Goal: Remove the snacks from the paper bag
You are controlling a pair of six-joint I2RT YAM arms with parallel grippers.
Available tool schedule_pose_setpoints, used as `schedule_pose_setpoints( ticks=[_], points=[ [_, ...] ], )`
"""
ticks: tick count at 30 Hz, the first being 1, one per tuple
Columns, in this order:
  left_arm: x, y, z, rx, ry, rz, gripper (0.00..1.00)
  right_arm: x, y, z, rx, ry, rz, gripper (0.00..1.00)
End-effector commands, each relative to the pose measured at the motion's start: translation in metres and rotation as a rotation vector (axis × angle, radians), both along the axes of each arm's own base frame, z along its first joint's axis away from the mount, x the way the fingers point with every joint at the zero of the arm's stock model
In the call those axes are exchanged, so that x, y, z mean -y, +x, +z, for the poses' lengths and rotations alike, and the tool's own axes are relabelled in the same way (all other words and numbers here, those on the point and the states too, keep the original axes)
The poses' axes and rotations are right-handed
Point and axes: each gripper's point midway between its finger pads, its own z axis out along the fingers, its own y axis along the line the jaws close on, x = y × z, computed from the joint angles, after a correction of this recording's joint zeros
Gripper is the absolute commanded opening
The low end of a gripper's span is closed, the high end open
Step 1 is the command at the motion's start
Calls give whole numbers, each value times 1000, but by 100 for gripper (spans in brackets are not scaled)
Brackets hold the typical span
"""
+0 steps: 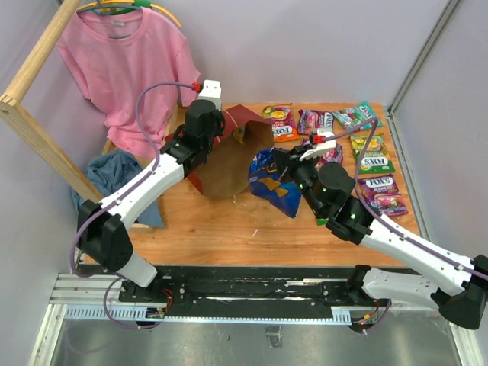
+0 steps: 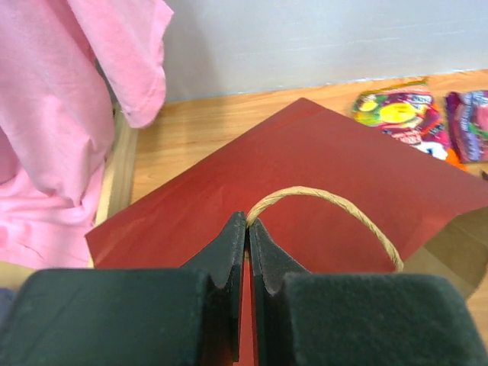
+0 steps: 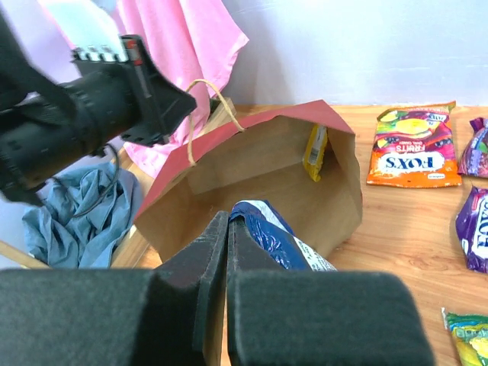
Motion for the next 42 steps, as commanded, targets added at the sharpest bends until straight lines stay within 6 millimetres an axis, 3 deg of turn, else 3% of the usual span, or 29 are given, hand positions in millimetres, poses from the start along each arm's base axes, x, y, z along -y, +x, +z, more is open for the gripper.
schedule_pose_setpoints(
  ticks=[1, 8, 13, 16, 20, 23, 26, 28, 34, 38, 40, 42],
  points=[
    [-19, 29, 20, 69, 11, 89, 7, -8, -16, 46, 84, 22, 95, 1],
    [-23, 63, 29, 87, 59, 129, 7, -59, -44, 69, 109, 12, 274, 1],
    [-23, 82, 42, 98, 103, 142, 7, -90, -67, 85, 101, 119, 422, 1],
    [-29, 91, 43, 88, 131, 170, 7, -95, -61, 69, 58, 152, 403, 1],
    [-22, 92, 42, 75, 88, 133, 7, -65, -23, 6, -50, 164, 115, 1],
    [-18, 88, 41, 72, 60, 105, 7, -24, 3, -67, -190, 165, -113, 1],
    [-18, 85, 39, 67, 58, 103, 7, 10, 14, -142, -403, 240, -222, 1],
    [-19, 83, 39, 67, 56, 100, 7, 28, 12, -169, -454, 270, -285, 1],
    [-19, 78, 43, 68, 39, 89, 7, 73, 4, -192, -482, 273, -483, 1],
    [-18, 74, 46, 74, 26, 80, 7, 91, -2, -200, -516, 272, -566, 4],
    [-19, 72, 48, 75, 24, 81, 7, 92, -4, -202, -532, 243, -570, 27],
    [-19, 71, 49, 75, 21, 78, 7, 89, -5, -200, -539, 192, -548, 63]
  ],
)
